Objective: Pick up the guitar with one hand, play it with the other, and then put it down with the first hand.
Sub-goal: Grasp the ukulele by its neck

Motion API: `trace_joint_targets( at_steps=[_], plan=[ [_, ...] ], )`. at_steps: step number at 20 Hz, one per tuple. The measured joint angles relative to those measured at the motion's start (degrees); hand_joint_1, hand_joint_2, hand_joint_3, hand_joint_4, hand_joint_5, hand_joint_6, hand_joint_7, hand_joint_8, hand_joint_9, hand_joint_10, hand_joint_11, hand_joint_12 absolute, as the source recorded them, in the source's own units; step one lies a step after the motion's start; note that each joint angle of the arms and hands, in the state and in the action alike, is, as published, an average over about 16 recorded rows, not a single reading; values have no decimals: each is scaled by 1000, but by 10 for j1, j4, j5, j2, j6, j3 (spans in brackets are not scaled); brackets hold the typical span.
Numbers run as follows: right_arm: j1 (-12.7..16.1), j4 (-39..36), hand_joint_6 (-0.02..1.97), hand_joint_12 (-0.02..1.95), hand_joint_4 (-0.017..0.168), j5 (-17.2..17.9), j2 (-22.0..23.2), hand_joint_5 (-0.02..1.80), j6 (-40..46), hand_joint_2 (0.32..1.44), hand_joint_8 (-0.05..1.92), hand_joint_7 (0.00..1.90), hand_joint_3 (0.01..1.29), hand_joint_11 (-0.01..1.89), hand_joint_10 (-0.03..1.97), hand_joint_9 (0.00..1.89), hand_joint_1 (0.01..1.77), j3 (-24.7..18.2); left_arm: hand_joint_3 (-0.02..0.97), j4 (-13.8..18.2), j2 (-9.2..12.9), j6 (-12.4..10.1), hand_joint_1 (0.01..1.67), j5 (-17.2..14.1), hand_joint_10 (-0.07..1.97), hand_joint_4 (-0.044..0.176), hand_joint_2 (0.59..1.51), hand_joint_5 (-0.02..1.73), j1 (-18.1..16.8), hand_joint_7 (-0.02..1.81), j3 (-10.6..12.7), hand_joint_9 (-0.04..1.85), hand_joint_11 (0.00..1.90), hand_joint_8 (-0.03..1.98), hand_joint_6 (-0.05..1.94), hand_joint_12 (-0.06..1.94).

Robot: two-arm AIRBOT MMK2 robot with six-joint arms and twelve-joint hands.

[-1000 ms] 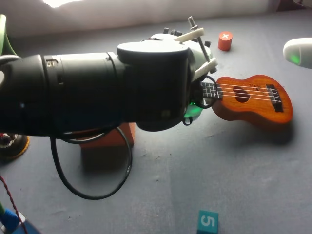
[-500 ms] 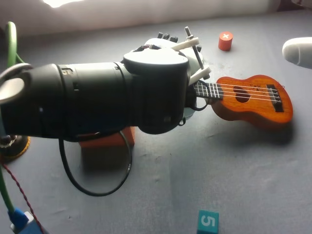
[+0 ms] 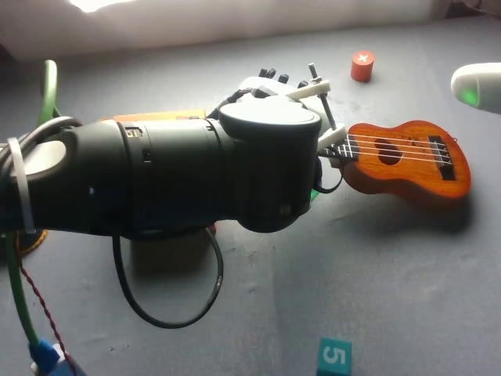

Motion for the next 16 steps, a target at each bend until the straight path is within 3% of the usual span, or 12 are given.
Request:
trace_joint_targets(
  at_steps=[5, 8, 11, 16],
  plan=[
    [0, 0, 30, 2, -3, -1, 0, 21, -1, 1293, 14, 15, 17, 20, 6, 13, 51, -1, 7, 8, -4, -3, 954, 4, 10, 16, 1040, 17, 6, 30, 1, 31, 18, -11, -11, 30],
    [0, 0, 30, 2, -3, -1, 0, 21, -1, 1293, 14, 19, 17, 20, 6, 12, 57, -1, 7, 14, -6, -5, 935, 5, 89, 11, 1051, 57, 9, 89, 2, 89, 20, 38, -3, 274],
    [0, 0, 30, 2, -3, -2, 0, 21, -1, 1293, 14, 23, 17, 20, 6, 13, 62, -1, 7, 18, -7, -9, 924, 5, 400, 9, 1058, 107, 11, 118, 3, 123, 34, 312, 141, 621],
    [1, 0, 30, 2, -3, -2, 0, 21, -1, 1293, 14, 28, 17, 20, 6, 13, 68, -2, 8, 24, -9, -14, 937, 5, 994, 2, 1057, 244, 13, 250, 5, 256, 163, 911, 725, 1221]
  ],
)
